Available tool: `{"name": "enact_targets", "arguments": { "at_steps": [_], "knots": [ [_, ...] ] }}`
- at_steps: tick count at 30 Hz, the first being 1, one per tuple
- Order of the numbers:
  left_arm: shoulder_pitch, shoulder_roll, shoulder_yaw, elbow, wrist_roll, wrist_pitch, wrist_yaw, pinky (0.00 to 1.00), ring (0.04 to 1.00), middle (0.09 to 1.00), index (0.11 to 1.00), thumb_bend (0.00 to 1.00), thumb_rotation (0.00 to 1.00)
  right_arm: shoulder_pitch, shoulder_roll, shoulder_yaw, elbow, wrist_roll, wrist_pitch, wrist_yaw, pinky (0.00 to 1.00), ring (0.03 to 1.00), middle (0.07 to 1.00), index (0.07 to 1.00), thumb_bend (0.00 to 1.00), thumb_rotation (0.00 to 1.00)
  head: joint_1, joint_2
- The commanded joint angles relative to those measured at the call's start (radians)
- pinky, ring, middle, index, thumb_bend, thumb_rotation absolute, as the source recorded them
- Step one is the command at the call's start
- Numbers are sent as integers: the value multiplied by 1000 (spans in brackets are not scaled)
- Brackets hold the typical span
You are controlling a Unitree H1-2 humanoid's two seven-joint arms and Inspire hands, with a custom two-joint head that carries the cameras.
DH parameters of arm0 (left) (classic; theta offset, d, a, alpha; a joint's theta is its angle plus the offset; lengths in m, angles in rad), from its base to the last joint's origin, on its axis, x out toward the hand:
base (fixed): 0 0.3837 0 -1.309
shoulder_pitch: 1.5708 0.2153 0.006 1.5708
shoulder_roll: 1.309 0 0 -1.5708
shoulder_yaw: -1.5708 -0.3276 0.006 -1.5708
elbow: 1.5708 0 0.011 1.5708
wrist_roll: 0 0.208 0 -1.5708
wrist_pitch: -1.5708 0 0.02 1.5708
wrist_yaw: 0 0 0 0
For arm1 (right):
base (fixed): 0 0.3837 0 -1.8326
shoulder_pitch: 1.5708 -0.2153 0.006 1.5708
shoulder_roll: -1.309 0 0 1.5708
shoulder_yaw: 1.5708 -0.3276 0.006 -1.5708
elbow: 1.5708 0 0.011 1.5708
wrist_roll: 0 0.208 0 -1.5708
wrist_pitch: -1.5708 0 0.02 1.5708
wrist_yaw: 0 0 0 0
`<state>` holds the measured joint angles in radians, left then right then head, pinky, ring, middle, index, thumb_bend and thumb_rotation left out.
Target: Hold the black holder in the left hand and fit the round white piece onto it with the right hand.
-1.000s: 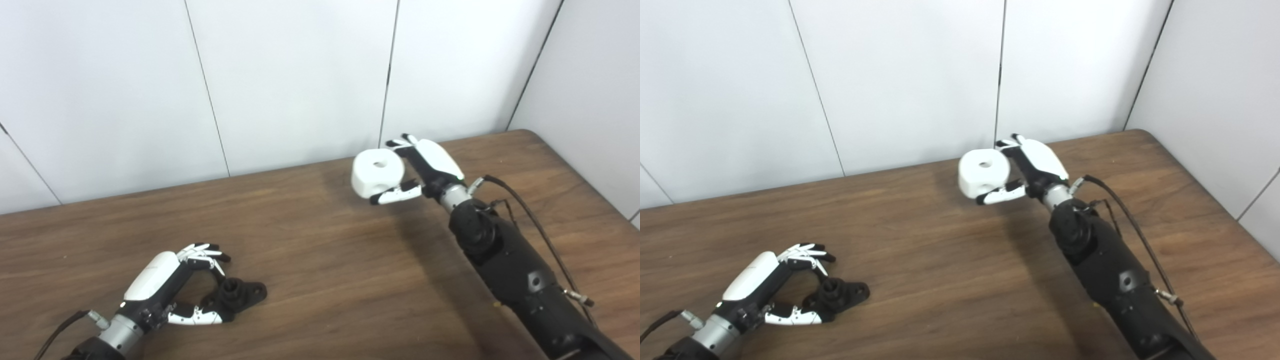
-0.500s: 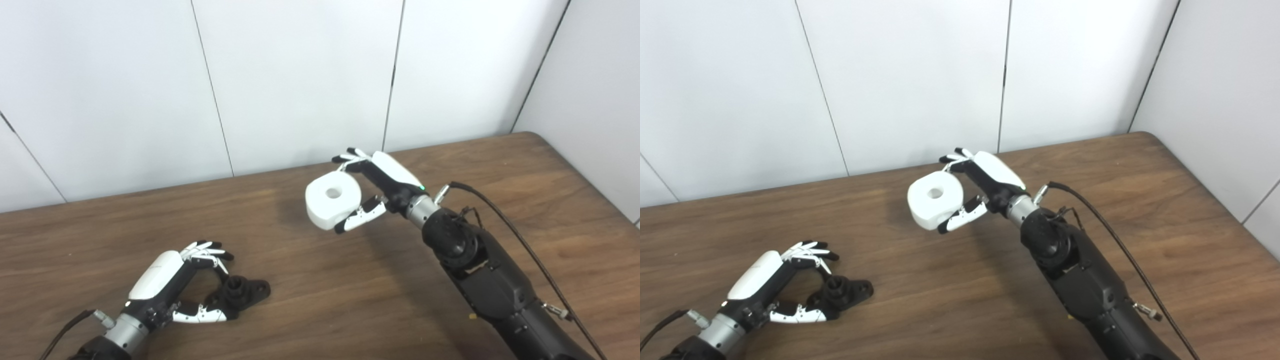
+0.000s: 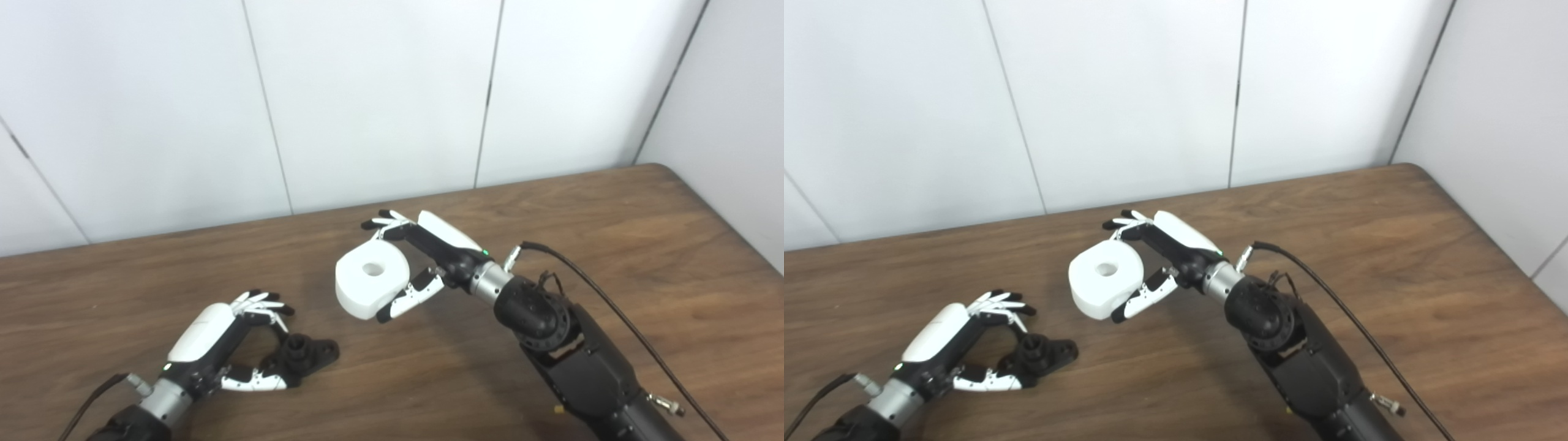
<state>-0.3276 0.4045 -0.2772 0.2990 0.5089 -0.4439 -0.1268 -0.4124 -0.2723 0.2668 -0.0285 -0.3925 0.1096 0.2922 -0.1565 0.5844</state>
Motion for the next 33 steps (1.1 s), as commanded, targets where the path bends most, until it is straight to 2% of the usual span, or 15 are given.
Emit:
{"name": "enact_targets", "arguments": {
  "at_steps": [1,14,22,29,33],
  "knots": [
    [-11,0,-10,-20,23,14,-7,984,915,795,481,523,51,-26,17,-1,-30,18,-19,-5,1000,1000,899,487,507,158,7,3],
    [-14,-23,-27,-18,41,25,6,983,915,795,480,524,53,-24,63,37,-36,27,-27,29,1000,1000,905,487,506,158,72,14],
    [-12,-38,-44,-38,49,64,-4,999,925,803,480,524,53,-27,87,62,-18,37,-39,30,1000,1000,900,486,507,157,106,20],
    [-6,-57,-61,-58,67,91,1,1000,931,802,480,524,51,-31,92,68,5,45,-58,26,1000,1000,895,486,507,157,135,21],
    [-7,-65,-71,-56,77,85,11,1000,934,802,480,524,52,-32,92,71,13,44,-60,30,1000,1000,897,486,506,157,145,21]
  ]
}}
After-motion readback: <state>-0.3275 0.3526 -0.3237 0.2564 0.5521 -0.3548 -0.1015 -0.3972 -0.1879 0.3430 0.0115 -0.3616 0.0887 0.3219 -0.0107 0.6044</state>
